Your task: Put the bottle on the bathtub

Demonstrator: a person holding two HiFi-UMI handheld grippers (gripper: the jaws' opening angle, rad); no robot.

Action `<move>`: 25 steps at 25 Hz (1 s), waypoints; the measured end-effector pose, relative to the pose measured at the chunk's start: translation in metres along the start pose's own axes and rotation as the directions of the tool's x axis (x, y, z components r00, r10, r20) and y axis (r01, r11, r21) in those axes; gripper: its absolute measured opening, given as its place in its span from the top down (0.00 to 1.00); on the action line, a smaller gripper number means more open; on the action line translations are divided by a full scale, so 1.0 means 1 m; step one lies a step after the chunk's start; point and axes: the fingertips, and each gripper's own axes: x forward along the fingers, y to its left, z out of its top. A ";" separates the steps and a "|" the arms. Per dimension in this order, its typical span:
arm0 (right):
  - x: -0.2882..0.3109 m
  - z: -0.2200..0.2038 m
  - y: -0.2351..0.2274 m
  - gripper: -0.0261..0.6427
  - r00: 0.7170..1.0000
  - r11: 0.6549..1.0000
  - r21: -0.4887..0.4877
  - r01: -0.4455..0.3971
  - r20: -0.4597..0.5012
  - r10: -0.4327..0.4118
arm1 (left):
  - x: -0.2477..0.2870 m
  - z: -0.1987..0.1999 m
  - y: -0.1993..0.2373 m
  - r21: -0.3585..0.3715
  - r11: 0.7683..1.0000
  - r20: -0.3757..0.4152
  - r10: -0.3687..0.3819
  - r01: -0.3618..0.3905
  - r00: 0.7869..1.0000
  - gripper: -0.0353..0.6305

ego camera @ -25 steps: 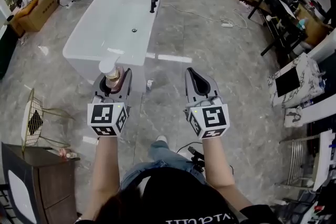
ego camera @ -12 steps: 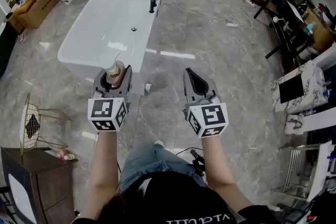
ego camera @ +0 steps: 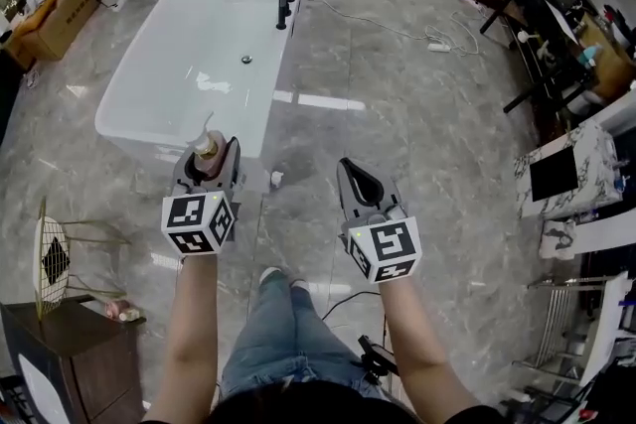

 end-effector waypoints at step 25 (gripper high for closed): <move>0.146 -0.145 -0.047 0.94 0.985 0.992 0.104 0.076 -0.165 -0.058 | 0.194 -0.144 0.077 -0.004 1.000 -0.067 0.019 -0.019 0.998 0.63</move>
